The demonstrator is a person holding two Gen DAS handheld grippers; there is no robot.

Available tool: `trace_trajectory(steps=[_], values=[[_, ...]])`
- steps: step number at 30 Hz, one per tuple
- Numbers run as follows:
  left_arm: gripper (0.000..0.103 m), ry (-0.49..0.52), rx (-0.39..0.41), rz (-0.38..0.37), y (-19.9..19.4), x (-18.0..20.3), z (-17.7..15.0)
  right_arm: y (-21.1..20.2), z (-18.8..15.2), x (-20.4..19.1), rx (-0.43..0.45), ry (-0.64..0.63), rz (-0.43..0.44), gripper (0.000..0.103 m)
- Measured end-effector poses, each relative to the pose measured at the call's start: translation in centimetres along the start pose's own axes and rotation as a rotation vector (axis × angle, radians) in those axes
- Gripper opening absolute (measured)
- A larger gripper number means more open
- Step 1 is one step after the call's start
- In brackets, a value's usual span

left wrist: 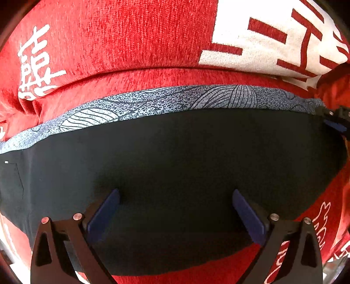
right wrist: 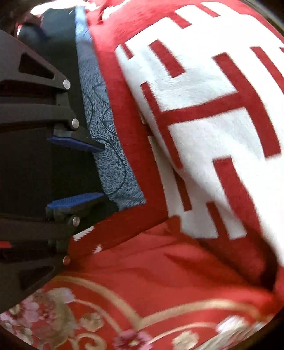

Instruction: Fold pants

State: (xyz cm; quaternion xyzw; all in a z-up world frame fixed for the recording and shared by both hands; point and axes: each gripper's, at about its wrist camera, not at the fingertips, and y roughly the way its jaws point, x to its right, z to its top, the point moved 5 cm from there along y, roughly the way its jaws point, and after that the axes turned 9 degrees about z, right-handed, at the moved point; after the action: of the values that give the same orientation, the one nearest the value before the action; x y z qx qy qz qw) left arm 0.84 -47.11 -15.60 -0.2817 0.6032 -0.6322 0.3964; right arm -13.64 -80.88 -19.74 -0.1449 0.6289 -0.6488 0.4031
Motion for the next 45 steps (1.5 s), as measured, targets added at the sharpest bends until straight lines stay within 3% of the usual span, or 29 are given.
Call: trace_trajectory(steps=[4, 9, 18, 21, 45], values=[[0.102, -0.005, -0.015, 0.007, -0.1, 0.3, 0.1, -1.9, -2.4, -1.1, -0.036, -0.008, 0.055, 0.055], [0.102, -0.002, -0.026, 0.008, -0.3, 0.7, 0.4, -3.6, -7.3, -3.0, -0.097, -0.030, 0.121, 0.056], [0.102, -0.001, -0.028, 0.015, -0.2, 0.7, 0.7, -3.5, -10.7, -2.0, -0.138, 0.058, 0.153, 0.057], [0.102, -0.002, -0.030, 0.015, -0.3, 0.8, 0.7, -3.2, -11.9, -1.1, -0.159, 0.127, 0.198, 0.057], [0.103, -0.016, -0.044, 0.037, -0.5, 1.1, 0.5, -3.1, -13.2, 3.1, -0.043, 0.503, 0.561, 0.057]])
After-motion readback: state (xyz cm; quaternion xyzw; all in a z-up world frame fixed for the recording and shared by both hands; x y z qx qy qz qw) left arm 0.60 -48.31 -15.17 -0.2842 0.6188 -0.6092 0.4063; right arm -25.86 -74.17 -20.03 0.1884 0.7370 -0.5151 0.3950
